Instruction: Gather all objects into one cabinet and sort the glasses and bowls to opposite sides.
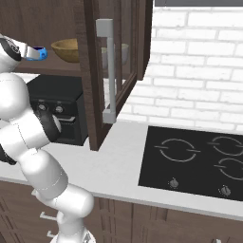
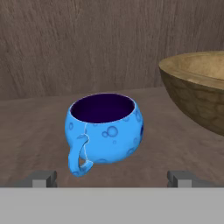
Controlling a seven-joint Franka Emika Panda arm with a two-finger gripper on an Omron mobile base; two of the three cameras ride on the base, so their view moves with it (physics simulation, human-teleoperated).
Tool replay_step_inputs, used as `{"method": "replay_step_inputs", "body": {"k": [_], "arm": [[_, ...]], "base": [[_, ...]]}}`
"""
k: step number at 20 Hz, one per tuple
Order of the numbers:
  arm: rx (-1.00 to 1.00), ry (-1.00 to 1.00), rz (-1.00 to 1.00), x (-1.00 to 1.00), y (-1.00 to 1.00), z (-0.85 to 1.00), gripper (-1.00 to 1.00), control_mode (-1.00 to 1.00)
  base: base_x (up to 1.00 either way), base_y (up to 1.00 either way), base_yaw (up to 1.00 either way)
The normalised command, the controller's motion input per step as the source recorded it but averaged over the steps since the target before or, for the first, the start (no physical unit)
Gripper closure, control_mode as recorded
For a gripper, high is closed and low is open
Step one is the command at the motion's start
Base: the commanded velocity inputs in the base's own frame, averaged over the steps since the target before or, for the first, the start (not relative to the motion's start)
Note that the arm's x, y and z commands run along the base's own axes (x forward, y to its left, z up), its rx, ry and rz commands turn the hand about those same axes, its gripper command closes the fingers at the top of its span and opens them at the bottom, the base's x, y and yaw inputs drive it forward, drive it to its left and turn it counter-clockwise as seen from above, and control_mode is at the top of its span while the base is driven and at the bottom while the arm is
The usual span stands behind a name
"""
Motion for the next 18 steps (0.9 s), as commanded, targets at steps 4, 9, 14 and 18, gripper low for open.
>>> {"method": "replay_step_inputs", "body": {"k": [4,9,14,18], "arm": [[0.0,0.04,-0.04,0.11,0.0,0.0,-1.0,-1.0],[0.0,0.07,-0.01,0.04,0.03,0.0,-1.0,-1.0],[-0.01,0.06,0.0,0.0,0.09,0.0,-1.0,-1.0],[-0.01,0.01,0.0,0.0,0.11,0.0,-1.0,-1.0]], "base": [[0.0,0.0,0.0],[0.0,0.0,0.0],[0.0,0.0,0.0],[0.0,0.0,0.0]]}}
